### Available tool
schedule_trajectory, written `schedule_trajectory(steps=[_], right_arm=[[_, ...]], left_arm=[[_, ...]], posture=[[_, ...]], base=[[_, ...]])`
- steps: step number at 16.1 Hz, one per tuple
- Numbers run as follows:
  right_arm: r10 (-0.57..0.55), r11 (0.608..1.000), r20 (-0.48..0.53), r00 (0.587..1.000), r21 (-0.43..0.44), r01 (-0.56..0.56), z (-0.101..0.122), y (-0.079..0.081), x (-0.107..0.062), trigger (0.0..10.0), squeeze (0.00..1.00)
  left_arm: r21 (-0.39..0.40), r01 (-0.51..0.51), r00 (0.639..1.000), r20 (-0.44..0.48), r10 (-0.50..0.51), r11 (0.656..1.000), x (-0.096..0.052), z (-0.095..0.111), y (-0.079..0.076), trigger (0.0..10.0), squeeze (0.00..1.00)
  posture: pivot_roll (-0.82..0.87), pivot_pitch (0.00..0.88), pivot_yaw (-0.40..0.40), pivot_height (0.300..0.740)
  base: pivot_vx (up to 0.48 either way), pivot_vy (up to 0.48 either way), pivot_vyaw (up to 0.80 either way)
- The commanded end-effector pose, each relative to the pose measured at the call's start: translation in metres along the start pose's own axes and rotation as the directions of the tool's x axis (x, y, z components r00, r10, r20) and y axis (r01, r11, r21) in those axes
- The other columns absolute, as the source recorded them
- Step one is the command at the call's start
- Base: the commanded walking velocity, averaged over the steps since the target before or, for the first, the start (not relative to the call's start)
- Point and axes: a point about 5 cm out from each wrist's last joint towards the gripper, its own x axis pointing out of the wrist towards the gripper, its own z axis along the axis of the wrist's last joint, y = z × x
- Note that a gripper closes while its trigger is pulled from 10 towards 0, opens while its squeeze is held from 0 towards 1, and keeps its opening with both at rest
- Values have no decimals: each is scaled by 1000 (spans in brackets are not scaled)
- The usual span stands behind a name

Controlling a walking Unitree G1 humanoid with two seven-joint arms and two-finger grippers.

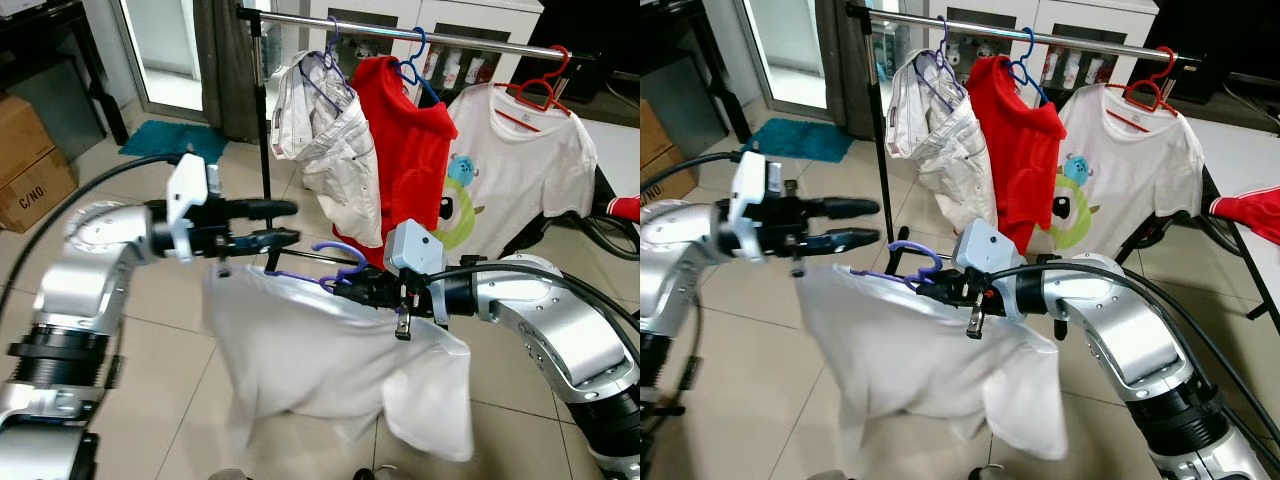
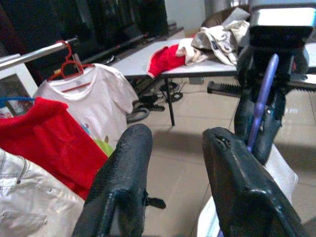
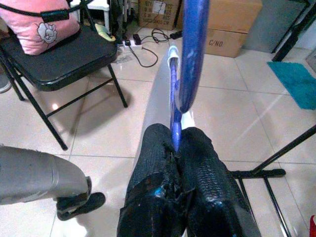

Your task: Hang hanger

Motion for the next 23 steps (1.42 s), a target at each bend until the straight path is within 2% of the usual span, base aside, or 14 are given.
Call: schedule_trajectory(steps=[1,3,4,5,6,7,8,9,12,16,18,19,20,23], right_arm=[[-40,999,30,999,14,40,1,-2,-1,0,0],[-94,995,23,995,32,93,-5,-4,0,0,0],[-220,974,29,975,65,218,-11,-12,2,0,0],[-366,925,24,930,120,361,-21,-20,3,2000,0],[-408,907,24,913,128,402,-23,-22,3,2000,0],[-543,815,31,839,262,517,-34,-27,2,196,0],[-582,783,23,813,289,552,-38,-28,2,824,0],[-728,625,1,686,413,662,-47,-32,2,10000,0],[-808,456,-57,587,570,684,-60,-25,8,10000,0],[-862,383,-68,503,563,732,-64,-19,13,10000,0],[-896,329,-17,443,643,691,-58,-24,7,10000,0],[-923,276,-28,383,646,712,-57,-26,3,10000,0],[-925,267,-51,377,617,740,-59,-26,4,10000,0],[-884,366,-71,463,514,776,-60,-17,16,10000,0]], left_arm=[[24,-34,999,27,33,999,1,5,2,10000,561],[17,-99,994,49,98,995,-1,6,6,10000,553],[11,-168,984,55,167,986,-3,5,10,10000,545],[15,-295,955,37,294,955,-8,2,15,10000,486],[16,-320,947,35,320,947,-10,1,15,10000,486],[27,-438,899,6,438,898,-13,-6,15,10000,412],[8,-471,882,-7,471,882,-13,-9,14,10000,400],[-40,-600,800,-58,597,799,-15,-20,10,10000,318],[-118,-716,697,-85,712,688,-10,-34,-7,10000,306],[-132,-751,660,-148,736,647,-3,-49,-32,10000,302],[-134,-776,631,-147,762,616,-2,-51,-37,10000,302],[-184,-795,604,-162,780,577,-1,-55,-45,10000,141],[-196,-799,598,-174,782,568,0,-56,-48,10000,0],[-133,-831,556,-209,805,540,3,-62,-49,10000,0]], posture=[[-35,0,-23,740],[-35,0,-23,740],[-35,0,-23,740],[-32,0,-34,740],[-30,0,-39,740],[-23,0,-49,740],[-21,0,-51,740],[-18,0,-53,740],[-12,0,-57,740],[-9,0,-61,740],[-8,0,-58,740],[-13,0,-52,740],[-13,0,-51,740],[-14,0,-48,740]], base=[[0,0,0],[0,0,0],[0,0,0],[0,0,0],[0,0,0],[0,0,0],[0,0,0],[0,0,0],[0,0,0],[0,0,0],[0,0,0],[0,0,0],[0,0,0],[0,0,0]])
